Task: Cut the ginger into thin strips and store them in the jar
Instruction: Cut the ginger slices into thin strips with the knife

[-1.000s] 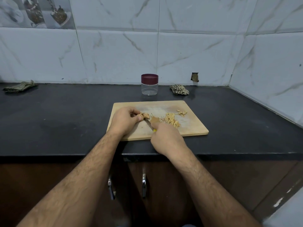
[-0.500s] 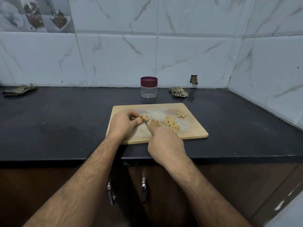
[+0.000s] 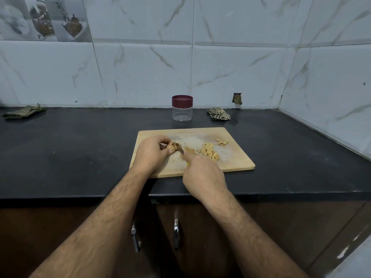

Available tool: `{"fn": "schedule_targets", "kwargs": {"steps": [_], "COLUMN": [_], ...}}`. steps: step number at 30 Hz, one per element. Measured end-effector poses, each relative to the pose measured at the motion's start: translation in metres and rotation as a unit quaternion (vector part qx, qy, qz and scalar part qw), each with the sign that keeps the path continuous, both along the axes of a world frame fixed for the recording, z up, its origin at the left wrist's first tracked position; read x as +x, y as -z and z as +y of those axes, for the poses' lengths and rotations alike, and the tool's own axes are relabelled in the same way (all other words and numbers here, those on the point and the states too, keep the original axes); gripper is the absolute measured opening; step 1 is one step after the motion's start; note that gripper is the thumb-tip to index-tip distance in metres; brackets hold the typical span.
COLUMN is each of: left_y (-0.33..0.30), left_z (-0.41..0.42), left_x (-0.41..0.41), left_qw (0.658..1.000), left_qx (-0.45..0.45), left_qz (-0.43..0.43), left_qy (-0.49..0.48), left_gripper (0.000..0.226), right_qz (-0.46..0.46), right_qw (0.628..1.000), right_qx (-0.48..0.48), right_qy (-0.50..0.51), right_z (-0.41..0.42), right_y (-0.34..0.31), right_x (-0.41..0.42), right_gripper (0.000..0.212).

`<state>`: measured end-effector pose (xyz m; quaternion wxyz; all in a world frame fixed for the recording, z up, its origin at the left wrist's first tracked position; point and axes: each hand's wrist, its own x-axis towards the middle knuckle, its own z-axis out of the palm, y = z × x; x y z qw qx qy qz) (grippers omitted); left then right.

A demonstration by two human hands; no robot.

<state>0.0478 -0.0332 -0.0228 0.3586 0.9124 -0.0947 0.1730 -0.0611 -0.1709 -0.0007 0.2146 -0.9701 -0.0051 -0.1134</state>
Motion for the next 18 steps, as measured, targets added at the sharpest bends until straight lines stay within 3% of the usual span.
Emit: {"fn": "schedule_targets", "kwargs": {"steps": [3,10,13,18], "left_y": [-0.0003,-0.0012,-0.0017,-0.001], "left_z": [-0.0009,-0.0011,-0.0013,-0.0022], "left_x": [-0.001,0.0061,0.0059,0.0015], "left_qw": [0.999,0.995,0.996,0.998], "left_qx": [0.042,0.058,0.035,0.016], "left_qz": [-0.016,0.015,0.021,-0.002], "left_qy": [0.022,0.073,0.08,0.057], "left_gripper": [0.001,0.016,0.009,0.029], "right_qz": [0.009,0.013,0.012,-0.008], "right_qw": [1.0,1.0,1.0,1.0], "right_qx": [0.006,0.001,-0.004,-0.004], "right_qy": [0.0,-0.007,-0.011,-0.018], "right_z": [-0.0016,-0.0015,-0.0019,0.0002], "right_y": [0.0002,-0.0015,-0.0025,-0.0008], "right_x": [0.0022,0.0068,0.0075,0.0015], "right_gripper": [0.051,0.051,0.052,0.049]}}
